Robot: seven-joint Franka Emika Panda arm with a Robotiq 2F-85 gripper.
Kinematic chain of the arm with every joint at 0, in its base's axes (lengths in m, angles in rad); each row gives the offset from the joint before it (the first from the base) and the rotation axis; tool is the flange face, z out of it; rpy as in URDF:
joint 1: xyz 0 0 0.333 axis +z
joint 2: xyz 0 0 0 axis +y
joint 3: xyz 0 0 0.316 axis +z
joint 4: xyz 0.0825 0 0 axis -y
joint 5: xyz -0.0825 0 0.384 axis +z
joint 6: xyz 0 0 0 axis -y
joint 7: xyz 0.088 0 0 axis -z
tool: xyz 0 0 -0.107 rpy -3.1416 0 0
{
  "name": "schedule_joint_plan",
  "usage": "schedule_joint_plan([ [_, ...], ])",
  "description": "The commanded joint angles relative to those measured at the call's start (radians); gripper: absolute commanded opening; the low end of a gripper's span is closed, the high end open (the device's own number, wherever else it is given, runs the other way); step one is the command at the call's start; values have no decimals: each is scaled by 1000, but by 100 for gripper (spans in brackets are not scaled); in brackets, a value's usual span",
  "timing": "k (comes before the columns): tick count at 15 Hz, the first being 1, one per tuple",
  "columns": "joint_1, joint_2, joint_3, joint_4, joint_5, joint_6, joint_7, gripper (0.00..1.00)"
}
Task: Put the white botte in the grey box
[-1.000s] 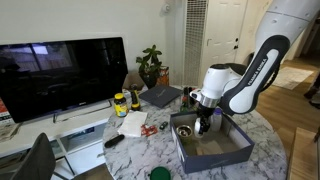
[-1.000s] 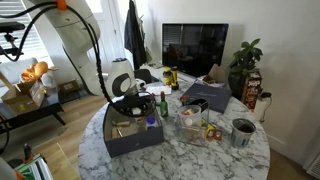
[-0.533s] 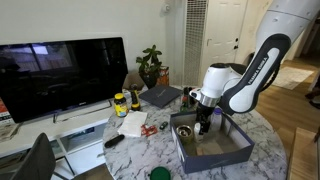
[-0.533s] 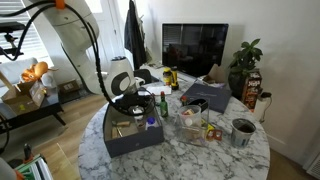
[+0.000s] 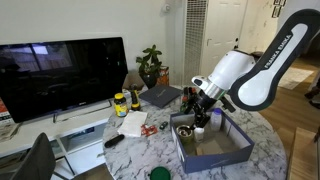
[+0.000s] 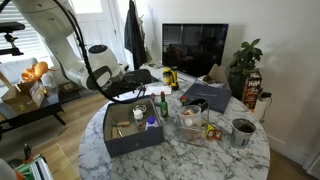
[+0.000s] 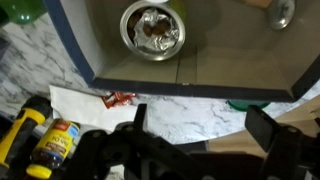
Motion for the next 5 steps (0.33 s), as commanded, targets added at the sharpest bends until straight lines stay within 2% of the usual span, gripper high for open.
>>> schedule_joint_plan([
  [1, -57, 14, 60, 3, -1, 25, -26, 100],
  [3, -105, 34, 98, 9, -3, 39, -53, 100],
  [5, -115, 46, 103, 13, -4, 41, -61, 100],
])
